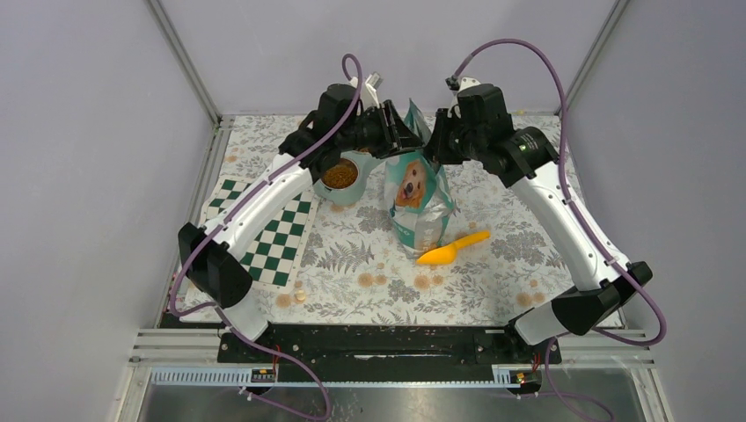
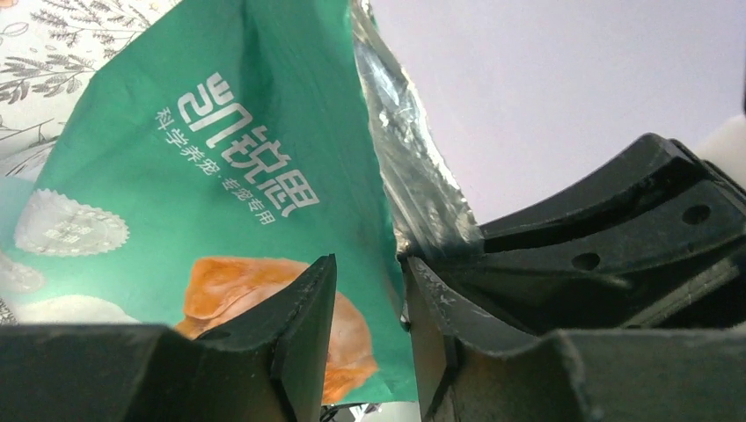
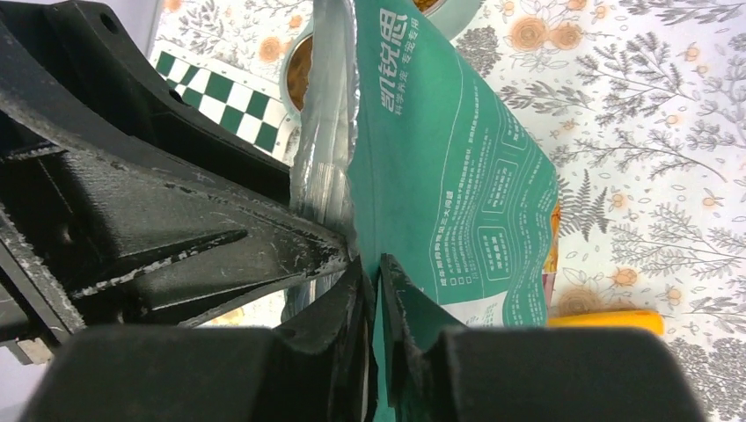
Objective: Serve the pet food
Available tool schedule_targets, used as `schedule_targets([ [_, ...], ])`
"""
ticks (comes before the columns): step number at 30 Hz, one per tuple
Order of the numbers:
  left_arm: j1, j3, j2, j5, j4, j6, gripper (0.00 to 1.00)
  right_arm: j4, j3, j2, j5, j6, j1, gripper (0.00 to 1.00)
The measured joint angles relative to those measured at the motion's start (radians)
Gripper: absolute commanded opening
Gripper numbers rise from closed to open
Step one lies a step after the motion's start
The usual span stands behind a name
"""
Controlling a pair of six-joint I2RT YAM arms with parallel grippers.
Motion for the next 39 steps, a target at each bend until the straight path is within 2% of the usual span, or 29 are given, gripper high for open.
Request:
schedule_targets([
  [2,-0.006,0.030,0.021,-0.015,-0.029,0.012,0.32,-0.012,0.008,0.006,0.029,-0.011,0.009,0.14],
  [5,-0.015,0.076,0.041,-0.047,-0.068,0.033,0.19,-0.019,0.021,0.011,0.063,-0.029,0.025,0.07],
  [6,-0.018,0.089,0.045,-0.057,-0.082,0.041,0.13,-0.023,0.024,0.011,0.074,-0.034,0.031,0.05],
  [7,-0.020,0.099,0.046,-0.065,-0.094,0.048,0.03,-0.027,0.028,0.013,0.082,-0.037,0.035,0.02],
  [8,-0.023,0.108,0.047,-0.075,-0.107,0.057,0.00,-0.031,0.032,0.015,0.093,-0.041,0.038,0.00],
  [15,-0.032,0.184,0.055,-0.146,-0.230,0.119,0.00,-0.079,0.089,0.023,0.211,-0.086,0.046,0.00],
  [21,-0.021,0.255,0.047,-0.244,-0.322,0.179,0.00,-0.173,0.211,0.083,0.337,-0.161,0.030,0.00],
  [27,0.003,0.267,0.042,-0.249,-0.335,0.182,0.00,-0.204,0.362,0.187,0.328,-0.197,-0.042,0.00],
  [32,0.006,0.357,0.097,-0.238,-0.342,0.182,0.00,-0.233,0.509,0.267,0.308,-0.228,-0.095,0.00],
  [39,0.010,0.396,0.127,-0.198,-0.275,0.151,0.00,-0.205,0.564,0.278,0.308,-0.275,-0.128,0.00],
])
